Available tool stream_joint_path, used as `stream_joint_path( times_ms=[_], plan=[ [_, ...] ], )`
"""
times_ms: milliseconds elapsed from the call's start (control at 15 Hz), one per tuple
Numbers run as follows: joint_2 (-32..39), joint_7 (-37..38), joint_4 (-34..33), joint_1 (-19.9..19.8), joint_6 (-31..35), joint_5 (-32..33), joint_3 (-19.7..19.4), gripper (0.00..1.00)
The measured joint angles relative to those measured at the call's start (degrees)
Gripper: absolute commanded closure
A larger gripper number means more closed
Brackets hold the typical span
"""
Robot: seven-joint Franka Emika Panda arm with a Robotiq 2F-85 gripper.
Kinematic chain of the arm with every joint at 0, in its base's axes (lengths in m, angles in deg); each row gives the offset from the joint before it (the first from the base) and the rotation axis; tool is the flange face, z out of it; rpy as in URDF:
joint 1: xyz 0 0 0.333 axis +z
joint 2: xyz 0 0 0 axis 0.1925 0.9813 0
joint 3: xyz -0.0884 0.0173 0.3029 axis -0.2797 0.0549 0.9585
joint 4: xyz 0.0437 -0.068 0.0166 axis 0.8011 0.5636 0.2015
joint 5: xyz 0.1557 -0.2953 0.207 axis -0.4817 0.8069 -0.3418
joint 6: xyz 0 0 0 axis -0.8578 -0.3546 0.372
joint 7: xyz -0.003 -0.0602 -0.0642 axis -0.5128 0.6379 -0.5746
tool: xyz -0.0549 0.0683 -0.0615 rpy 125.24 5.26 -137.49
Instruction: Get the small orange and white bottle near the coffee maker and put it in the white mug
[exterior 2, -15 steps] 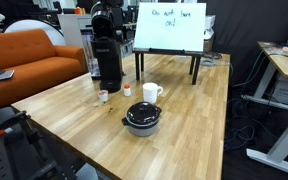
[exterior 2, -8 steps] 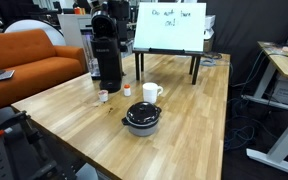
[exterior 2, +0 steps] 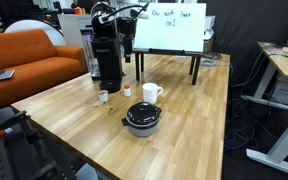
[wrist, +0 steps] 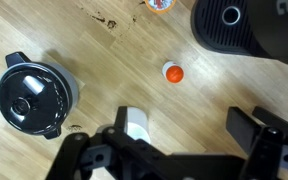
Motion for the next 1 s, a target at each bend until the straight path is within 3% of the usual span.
stream_joint_path(
  times_ms=[600,1000],
  plan=[
    [0.17,-0.41,-0.30,0.31,-0.02,-0.38,-0.42,0.00],
    [1.94,-5.86,-0.33,-0.45,-0.03,-8.74,-0.66,0.00]
  ],
)
